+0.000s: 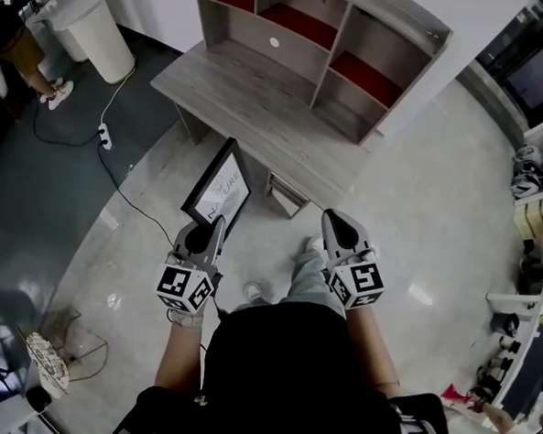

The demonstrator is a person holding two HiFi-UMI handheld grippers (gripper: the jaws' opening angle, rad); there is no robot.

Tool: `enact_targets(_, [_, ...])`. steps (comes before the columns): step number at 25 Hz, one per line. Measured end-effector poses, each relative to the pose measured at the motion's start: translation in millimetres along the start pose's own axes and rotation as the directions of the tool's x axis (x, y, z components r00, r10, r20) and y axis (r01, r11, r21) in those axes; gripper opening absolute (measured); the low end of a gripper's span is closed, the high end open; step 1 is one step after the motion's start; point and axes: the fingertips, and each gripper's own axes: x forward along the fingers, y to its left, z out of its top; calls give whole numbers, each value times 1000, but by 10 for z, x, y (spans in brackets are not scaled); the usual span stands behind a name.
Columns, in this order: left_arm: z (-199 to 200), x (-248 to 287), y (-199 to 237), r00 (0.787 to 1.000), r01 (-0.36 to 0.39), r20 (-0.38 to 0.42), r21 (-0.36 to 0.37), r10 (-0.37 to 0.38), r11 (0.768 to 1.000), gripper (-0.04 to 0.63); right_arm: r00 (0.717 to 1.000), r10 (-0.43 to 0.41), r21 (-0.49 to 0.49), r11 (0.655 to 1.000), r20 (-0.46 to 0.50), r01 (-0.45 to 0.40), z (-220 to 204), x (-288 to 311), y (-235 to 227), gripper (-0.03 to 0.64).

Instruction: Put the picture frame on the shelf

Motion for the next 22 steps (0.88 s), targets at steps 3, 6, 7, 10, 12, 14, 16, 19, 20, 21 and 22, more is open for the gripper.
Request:
enact_targets(3, [2,276,-12,1000,-7,-6,6,7,1000,44,1000,13,7,1000,1,-13,4,153,-238,-3])
enact_targets(6, [34,630,-15,1000,-18,-11,8,18,1000,44,1000,28,2,1000,-4,-28,28,362,-542,-3])
enact_targets(7, [44,760,-24,1000,-24,-12,7,24,1000,44,999,34,1,999,-7,-34,37,433,-659,-3])
enact_targets(10, [71,1174,-71,999,-37,-18,2,37,999,44,998,57,8,998,-15,-57,78,630,-1022,-3])
enact_targets(12, [103,1454,-113,999,-43,-24,-3,43,999,44,997,73,13,997,-19,-73,117,760,-1259,-3])
enact_targets(14, [145,1728,-160,998,-51,-28,-1,51,999,44,996,88,17,996,-20,-87,164,893,-1498,-3])
enact_targets(16, [179,1988,-215,998,-57,-30,0,57,998,44,995,98,20,995,-20,-98,209,1008,-1737,-3])
enact_targets(19, [222,2343,-315,998,-64,-25,-2,64,998,44,994,111,20,994,-15,-111,280,1128,-2068,-3])
enact_targets(20, [236,2457,-345,998,-65,-23,-3,65,998,44,993,115,20,993,-14,-114,300,1165,-2172,-3])
enact_targets(21, [251,2572,-372,998,-66,-21,-5,66,998,44,993,118,21,993,-14,-118,319,1205,-2272,-3])
enact_targets(22, [265,2688,-394,998,-67,-18,-9,67,998,44,992,123,22,992,-14,-122,337,1247,-2365,-3])
